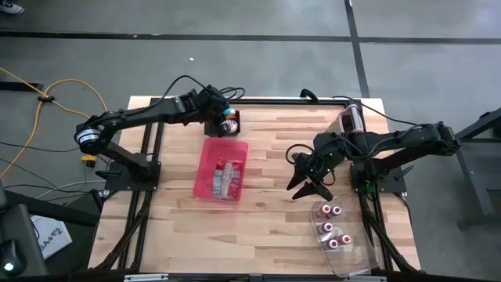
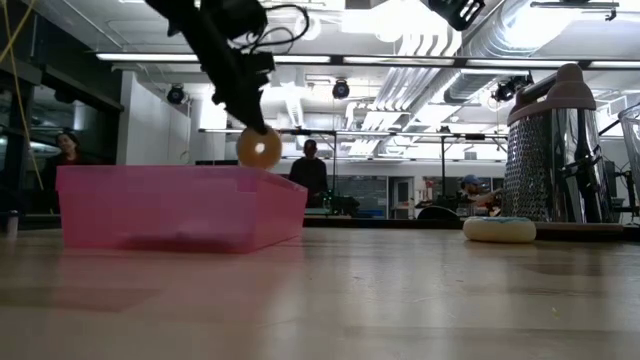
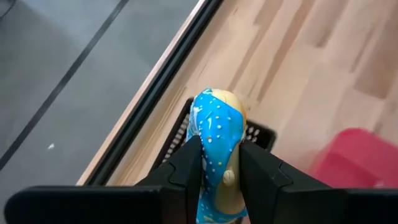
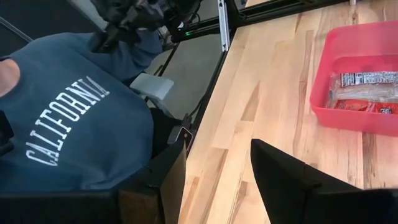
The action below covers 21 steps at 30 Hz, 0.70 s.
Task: Pick & Place Food Item
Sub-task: Put the bottom blue donut into the black bin
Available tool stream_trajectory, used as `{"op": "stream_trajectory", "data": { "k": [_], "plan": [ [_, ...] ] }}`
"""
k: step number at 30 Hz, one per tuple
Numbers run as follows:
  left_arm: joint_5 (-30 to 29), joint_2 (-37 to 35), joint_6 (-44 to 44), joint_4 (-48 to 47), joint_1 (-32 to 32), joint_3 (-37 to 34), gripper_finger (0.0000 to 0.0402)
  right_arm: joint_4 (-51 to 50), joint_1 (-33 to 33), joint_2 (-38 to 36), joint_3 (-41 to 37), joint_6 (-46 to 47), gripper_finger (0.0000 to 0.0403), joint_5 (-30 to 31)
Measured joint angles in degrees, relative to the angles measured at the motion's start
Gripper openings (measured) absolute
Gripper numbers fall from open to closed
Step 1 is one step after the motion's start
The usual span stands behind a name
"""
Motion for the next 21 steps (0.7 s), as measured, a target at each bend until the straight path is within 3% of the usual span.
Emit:
{"op": "stream_trajectory", "data": {
  "k": [10, 21],
  "plan": [
    [-2.35, 0.19, 4.85, 9.83, 0.6, -7.55, 0.0086, 0.02, -0.02, 0.02, 0.0, -0.02, 0.0168, 0.04],
    [-5.06, 5.84, 14.63, 13.16, 0.6, -8.94, 0.0086, -0.01, -0.02, 0.04, 0.0, 0.13, 0.0168, 0.81]
  ]
}}
